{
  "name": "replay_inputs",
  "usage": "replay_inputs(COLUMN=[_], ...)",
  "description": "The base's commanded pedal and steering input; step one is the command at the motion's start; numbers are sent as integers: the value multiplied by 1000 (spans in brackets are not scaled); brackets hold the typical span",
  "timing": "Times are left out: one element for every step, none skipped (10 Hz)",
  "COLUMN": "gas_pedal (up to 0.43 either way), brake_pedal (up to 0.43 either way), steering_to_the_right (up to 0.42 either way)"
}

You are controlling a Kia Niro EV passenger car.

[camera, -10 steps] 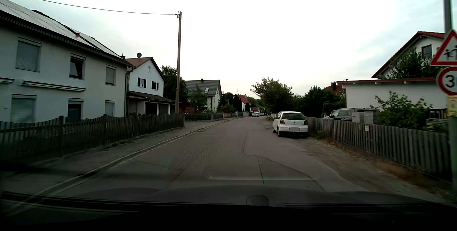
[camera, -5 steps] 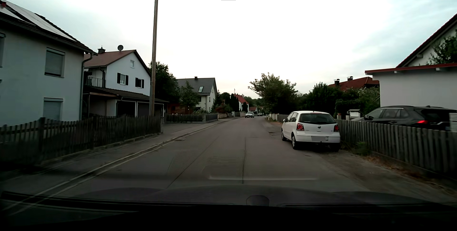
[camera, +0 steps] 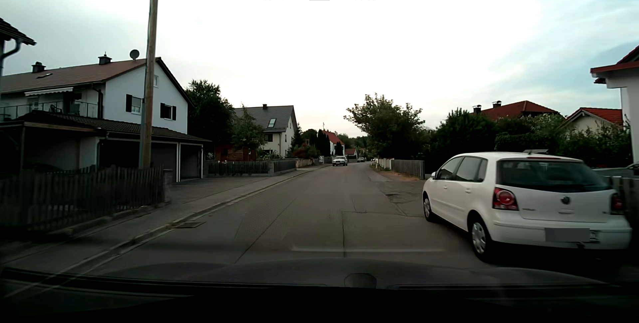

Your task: Follow the waypoints while adhering to traffic rules and regulations

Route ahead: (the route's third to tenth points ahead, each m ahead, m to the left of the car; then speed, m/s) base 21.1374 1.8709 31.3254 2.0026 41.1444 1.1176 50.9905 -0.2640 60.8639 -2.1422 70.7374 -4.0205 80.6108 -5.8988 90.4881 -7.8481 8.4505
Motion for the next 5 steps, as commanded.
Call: replay_inputs(gas_pedal=[39, 47, 47, 47, 47], brake_pedal=[6, 6, 6, 6, 6], steering_to_the_right=[19, 23, 30, 40, 52])
